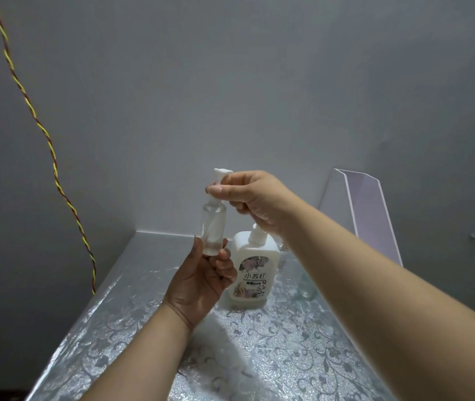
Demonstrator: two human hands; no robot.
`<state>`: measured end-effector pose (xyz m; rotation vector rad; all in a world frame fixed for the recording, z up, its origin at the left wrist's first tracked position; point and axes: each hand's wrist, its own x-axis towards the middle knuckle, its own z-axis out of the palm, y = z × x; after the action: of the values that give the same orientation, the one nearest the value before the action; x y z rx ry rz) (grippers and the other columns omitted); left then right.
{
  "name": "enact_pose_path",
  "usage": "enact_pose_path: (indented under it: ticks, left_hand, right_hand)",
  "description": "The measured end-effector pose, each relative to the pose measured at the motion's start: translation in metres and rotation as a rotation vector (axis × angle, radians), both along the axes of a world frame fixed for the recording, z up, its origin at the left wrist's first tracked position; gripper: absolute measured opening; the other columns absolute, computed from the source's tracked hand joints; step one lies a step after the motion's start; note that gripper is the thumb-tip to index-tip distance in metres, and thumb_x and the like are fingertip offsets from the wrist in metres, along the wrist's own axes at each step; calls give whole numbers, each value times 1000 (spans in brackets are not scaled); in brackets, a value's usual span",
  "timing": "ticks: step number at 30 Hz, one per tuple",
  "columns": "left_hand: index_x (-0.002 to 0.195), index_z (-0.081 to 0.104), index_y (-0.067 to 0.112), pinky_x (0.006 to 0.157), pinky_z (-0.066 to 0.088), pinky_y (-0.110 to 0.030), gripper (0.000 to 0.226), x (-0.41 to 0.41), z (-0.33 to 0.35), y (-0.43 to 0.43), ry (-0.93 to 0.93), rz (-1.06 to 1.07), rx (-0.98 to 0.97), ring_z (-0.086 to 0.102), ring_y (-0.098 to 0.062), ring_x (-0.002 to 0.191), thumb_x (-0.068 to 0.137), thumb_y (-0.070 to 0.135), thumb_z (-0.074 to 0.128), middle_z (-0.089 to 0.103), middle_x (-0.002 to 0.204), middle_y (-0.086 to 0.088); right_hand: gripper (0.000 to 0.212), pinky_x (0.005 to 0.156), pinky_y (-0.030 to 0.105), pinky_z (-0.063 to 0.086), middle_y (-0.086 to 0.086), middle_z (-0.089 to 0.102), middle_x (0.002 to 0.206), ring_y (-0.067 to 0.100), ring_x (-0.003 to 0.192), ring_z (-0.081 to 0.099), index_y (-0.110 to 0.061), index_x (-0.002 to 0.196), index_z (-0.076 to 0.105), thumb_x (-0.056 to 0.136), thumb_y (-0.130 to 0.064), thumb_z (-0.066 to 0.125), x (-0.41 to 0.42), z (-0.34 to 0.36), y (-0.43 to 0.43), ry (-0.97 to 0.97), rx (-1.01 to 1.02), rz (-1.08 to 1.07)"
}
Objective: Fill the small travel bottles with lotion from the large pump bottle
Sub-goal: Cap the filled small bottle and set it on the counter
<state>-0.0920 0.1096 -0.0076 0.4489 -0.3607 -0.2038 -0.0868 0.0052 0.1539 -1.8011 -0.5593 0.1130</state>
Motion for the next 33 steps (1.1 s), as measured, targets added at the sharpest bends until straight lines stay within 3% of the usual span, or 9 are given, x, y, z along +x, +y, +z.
enact_pose_path:
  ticks: [2, 6, 10, 13, 15, 19, 24, 29, 33]
  left_hand:
    - [85, 75, 5, 55, 49, -22, 57, 0, -1, 0, -9, 12, 11, 52, -8, 54, 44, 39, 97, 58, 68, -3]
    - [88, 75, 4, 56, 51, -24, 60, -1, 1, -1, 17, 70, 43, 53, -9, 55, 43, 37, 97, 58, 70, -5]
    - [90, 73, 3, 59, 48, -23, 51, 1, -2, 5, -32, -42, -19, 51, -9, 57, 59, 39, 92, 56, 70, -2]
    - [109, 65, -2, 73, 48, -27, 44, 4, -4, 6, -90, -248, -131, 58, -14, 71, 92, 38, 64, 62, 83, -7]
    - [116, 61, -4, 79, 47, -28, 47, 0, -1, 4, -112, -268, -125, 58, -16, 78, 97, 39, 54, 63, 90, -10]
    - [90, 73, 8, 64, 53, -26, 48, -2, -1, -2, -63, 33, 63, 57, -13, 63, 55, 34, 94, 63, 78, -9]
    - [86, 51, 15, 59, 54, -22, 72, -4, 5, -5, -35, 253, 103, 61, -11, 60, 36, 29, 100, 68, 79, -4]
    - [96, 60, 2, 52, 53, -17, 80, -7, 9, -2, 13, 103, 42, 63, -10, 59, 37, 42, 97, 68, 88, -13]
    - [92, 57, 8, 60, 58, -21, 77, -5, 9, -3, 28, 217, 49, 71, -19, 68, 31, 28, 100, 72, 85, -14]
  right_hand:
    - [32, 48, 10, 32, -13, 51, 47, -2, 41, 41, -15, 57, 52, 76, -12, 77, -2, -3, 5, -28, 20, -70]
    - [38, 61, 17, 40, -6, 48, 58, 5, 56, 49, -18, 66, 47, 67, -20, 85, -4, -21, 14, -25, 143, -240]
    - [28, 55, 16, 31, -9, 42, 53, -1, 44, 40, -18, 64, 52, 76, -18, 78, -3, -6, 5, -44, 9, -59]
    - [12, 52, 14, 29, -1, 51, 67, 2, 48, 38, -6, 88, 64, 79, -6, 73, -7, 3, -2, -3, 15, 59]
    - [11, 52, 13, 31, -3, 55, 63, 2, 49, 41, -7, 76, 62, 79, -5, 72, -8, 0, -2, 14, 42, 88]
    - [41, 60, 20, 42, -4, 50, 58, 8, 56, 50, -19, 61, 43, 70, -18, 83, -8, -19, 14, -69, 95, -204]
    - [50, 59, 24, 40, -4, 45, 59, 13, 59, 51, -22, 59, 37, 64, -27, 87, -6, -30, 17, -81, 157, -383]
    - [45, 54, 20, 35, -4, 44, 57, 8, 53, 43, -19, 61, 41, 65, -24, 86, -5, -15, 6, -57, 212, -368]
    - [39, 61, 22, 38, -4, 46, 59, 10, 60, 45, -17, 64, 46, 67, -23, 84, -3, -16, 4, -64, 181, -295]
